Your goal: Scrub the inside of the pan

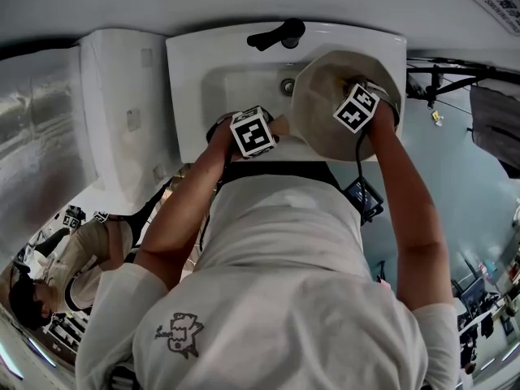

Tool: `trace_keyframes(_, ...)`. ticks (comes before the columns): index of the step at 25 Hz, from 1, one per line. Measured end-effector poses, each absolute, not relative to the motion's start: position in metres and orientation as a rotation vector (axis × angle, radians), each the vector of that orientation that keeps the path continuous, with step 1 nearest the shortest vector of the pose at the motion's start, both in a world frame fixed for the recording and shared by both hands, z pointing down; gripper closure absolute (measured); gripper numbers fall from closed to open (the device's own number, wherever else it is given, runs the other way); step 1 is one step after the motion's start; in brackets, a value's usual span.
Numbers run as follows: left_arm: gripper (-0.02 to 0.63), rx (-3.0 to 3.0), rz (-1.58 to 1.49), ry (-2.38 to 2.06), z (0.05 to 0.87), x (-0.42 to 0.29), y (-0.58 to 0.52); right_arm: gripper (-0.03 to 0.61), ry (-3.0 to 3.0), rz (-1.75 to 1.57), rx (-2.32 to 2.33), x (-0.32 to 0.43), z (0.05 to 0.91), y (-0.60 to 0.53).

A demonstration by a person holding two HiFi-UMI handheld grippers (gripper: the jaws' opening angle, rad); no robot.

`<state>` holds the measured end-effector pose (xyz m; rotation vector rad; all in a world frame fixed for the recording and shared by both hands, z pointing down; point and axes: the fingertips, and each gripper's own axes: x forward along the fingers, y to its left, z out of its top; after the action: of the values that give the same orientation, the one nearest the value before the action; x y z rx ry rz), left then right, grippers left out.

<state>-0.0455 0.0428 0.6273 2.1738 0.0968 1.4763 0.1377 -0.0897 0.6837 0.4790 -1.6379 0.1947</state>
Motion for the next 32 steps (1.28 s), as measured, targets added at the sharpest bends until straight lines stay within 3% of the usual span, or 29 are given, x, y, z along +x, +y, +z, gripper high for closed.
trace_keyframes(16, 0.434, 2.145, 1.456, 0.120, 0.629, -0.043, 0.051, 0.526, -1.821, 0.340, 0.108, 0.065, 0.676, -0.006)
trace_keyframes(25, 0.434, 2.143, 1.443, 0.137, 0.629, -0.042, 0.052, 0.526, -1.643, 0.507, -0.228, 0.116, 0.675, 0.059)
trace_keyframes(32, 0.434, 2.130, 1.434, 0.143, 0.628, -0.042, 0.053, 0.526, -1.421, 0.479, -0.175, 0.175, 0.676, 0.035)
